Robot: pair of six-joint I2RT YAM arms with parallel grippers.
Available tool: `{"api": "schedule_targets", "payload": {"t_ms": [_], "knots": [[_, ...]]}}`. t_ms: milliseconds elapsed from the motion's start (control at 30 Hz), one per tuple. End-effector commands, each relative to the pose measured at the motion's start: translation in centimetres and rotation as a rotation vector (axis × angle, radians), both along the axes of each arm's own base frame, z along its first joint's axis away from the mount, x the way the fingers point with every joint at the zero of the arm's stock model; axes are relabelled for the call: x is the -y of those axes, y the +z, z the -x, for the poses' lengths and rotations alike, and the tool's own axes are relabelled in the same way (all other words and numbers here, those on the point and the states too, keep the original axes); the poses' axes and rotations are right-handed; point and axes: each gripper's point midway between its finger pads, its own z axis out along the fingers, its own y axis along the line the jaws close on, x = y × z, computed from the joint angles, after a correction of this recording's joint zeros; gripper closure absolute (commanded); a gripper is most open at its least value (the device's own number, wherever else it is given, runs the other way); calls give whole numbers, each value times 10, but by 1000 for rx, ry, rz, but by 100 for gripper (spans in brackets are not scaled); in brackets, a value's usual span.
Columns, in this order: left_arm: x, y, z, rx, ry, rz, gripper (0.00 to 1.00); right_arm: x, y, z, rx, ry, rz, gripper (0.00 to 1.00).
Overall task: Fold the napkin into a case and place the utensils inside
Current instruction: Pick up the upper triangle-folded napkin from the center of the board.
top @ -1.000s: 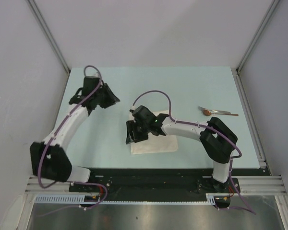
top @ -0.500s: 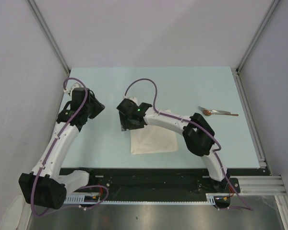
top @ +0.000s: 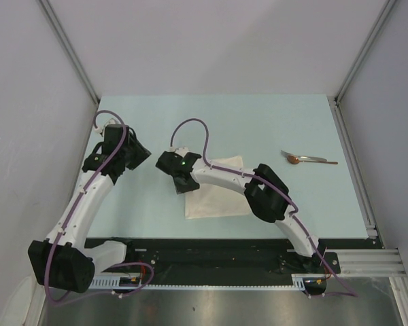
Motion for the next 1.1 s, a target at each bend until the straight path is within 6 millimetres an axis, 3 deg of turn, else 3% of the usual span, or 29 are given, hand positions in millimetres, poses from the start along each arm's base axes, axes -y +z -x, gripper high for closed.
{"api": "schedule_targets", "payload": {"t_ms": [0, 267, 467, 600, 667, 767, 933, 967, 1000, 1033, 1067], "knots": [[6, 6, -8, 25, -16, 22, 59, -5, 4, -6, 39, -17, 10, 57], [9, 3, -10, 13, -31, 25, 59, -7, -18, -3, 14, -6, 52, 54], [7, 1, -11, 7, -22, 22, 59, 4, -40, 0, 0, -12, 149, 58], [7, -4, -11, -8, -19, 19, 59, 8, -47, 1, 4, -10, 184, 79], [7, -5, -12, -9, -24, 15, 59, 9, -45, -1, 12, -12, 180, 85], [9, -6, -14, -9, -39, 19, 59, 5, -35, -7, 27, -5, 149, 99], [32, 0, -19, 39, -237, 18, 61, -3, -4, -14, 44, 17, 45, 100], [35, 2, -20, 54, -261, 25, 61, -9, 19, -19, 72, 10, -32, 100], [36, 1, -20, 54, -270, 21, 60, -4, 13, -13, 14, 17, -66, 100], [36, 2, -20, 60, -272, 22, 61, -12, 17, -17, 18, 15, -152, 100], [36, 2, -20, 66, -272, 24, 61, -18, 45, -12, 4, 31, -260, 100]]}}
